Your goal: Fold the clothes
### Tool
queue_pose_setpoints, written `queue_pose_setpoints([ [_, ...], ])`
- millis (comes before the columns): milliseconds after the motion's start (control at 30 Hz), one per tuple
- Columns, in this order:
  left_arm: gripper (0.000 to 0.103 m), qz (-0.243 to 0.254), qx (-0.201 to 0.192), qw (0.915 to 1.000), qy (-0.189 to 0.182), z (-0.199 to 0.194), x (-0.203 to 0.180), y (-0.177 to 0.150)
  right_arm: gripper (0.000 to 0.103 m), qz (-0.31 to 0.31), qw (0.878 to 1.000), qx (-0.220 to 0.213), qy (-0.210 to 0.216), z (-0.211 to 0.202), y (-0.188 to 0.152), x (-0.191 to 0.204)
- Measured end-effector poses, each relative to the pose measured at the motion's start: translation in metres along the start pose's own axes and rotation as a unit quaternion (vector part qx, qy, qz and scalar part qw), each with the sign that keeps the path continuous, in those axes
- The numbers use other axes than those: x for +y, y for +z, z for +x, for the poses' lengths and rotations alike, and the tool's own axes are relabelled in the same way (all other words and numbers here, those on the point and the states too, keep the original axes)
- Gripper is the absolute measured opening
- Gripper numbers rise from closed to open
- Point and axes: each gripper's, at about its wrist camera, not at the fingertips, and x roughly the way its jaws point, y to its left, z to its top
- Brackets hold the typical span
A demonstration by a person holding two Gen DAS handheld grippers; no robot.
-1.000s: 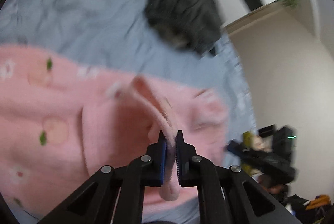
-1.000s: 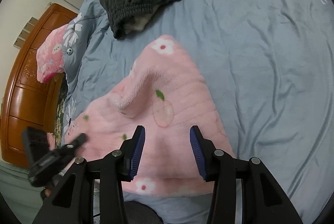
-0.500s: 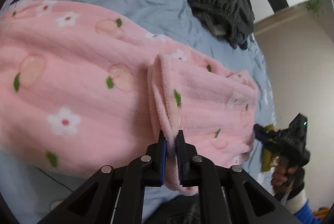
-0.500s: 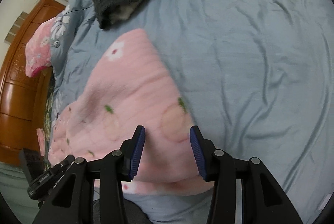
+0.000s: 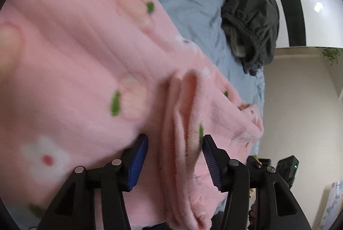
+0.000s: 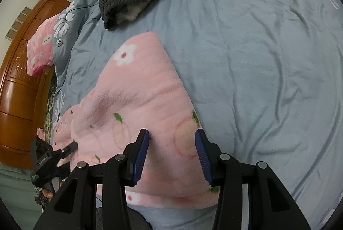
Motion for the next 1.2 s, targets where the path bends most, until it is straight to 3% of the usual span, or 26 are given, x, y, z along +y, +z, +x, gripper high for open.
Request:
queue_pose_setpoints([
  [67,0.042,0.006,0.0,0.9999,-0.012,0.005,-0.005,0.0,0.046,0.002,1.0,0.001,0.0,0.001,0.001,0.0],
  [100,0.02,0.011,-0.002,0.9997,-0.019,0.006,-0.01,0.0,0.046,0.002,1.0,0.001,0.0,0.001,0.0,-0.001],
  [133,0.016,0.032,-0.006,0.9993,-0.018,0.006,-0.022,0.002,0.046,0.002,1.0,0.001,-0.001,0.001,0.0,-0.001],
  [200,0.014,0.075,-0.013,0.997,-0.014,0.006,-0.046,0.005,0.046,0.004,1.0,-0.002,-0.002,0.0,0.001,-0.002],
  [333,0.013,0.166,-0.051,0.9807,-0.09,-0.027,-0.108,0.013,0.046,0.015,1.0,-0.013,-0.004,-0.006,0.003,-0.009],
  [400,0.013,0.191,-0.066,0.9768,-0.072,-0.039,-0.119,0.016,0.046,0.023,1.0,-0.019,-0.007,-0.01,0.003,-0.014],
  [433,0.013,0.184,-0.065,0.979,-0.058,-0.038,-0.112,0.018,0.046,0.026,0.999,-0.02,-0.009,-0.01,0.003,-0.016],
  [500,0.013,0.144,-0.037,0.9887,0.017,-0.018,-0.073,0.024,0.046,0.03,0.999,-0.019,-0.015,-0.009,0.004,-0.018],
  [567,0.013,0.106,-0.01,0.99,0.093,0.003,-0.036,0.029,0.046,0.024,0.999,-0.023,-0.015,-0.01,0.006,-0.011],
  [633,0.015,0.059,-0.008,0.9959,0.069,0.009,-0.007,0.026,0.046,0.004,0.999,-0.033,-0.003,-0.012,0.011,0.003],
  [900,0.016,0.111,-0.026,0.9911,0.069,0.003,-0.032,0.026,0.046,-0.152,0.988,-0.024,0.025,0.018,0.049,0.1],
  [1033,0.017,0.1,-0.016,0.9919,0.077,0.008,-0.016,0.024,0.046,-0.168,0.985,-0.001,-0.037,0.056,0.072,0.092],
  [1133,0.018,0.073,-0.013,0.995,0.067,0.009,-0.001,0.023,0.044,-0.136,0.99,0.027,-0.036,0.076,0.083,0.078],
  [1200,0.02,0.059,-0.017,0.9963,0.061,0.005,-0.002,0.022,0.044,-0.148,0.988,0.022,-0.036,0.069,0.081,0.084],
])
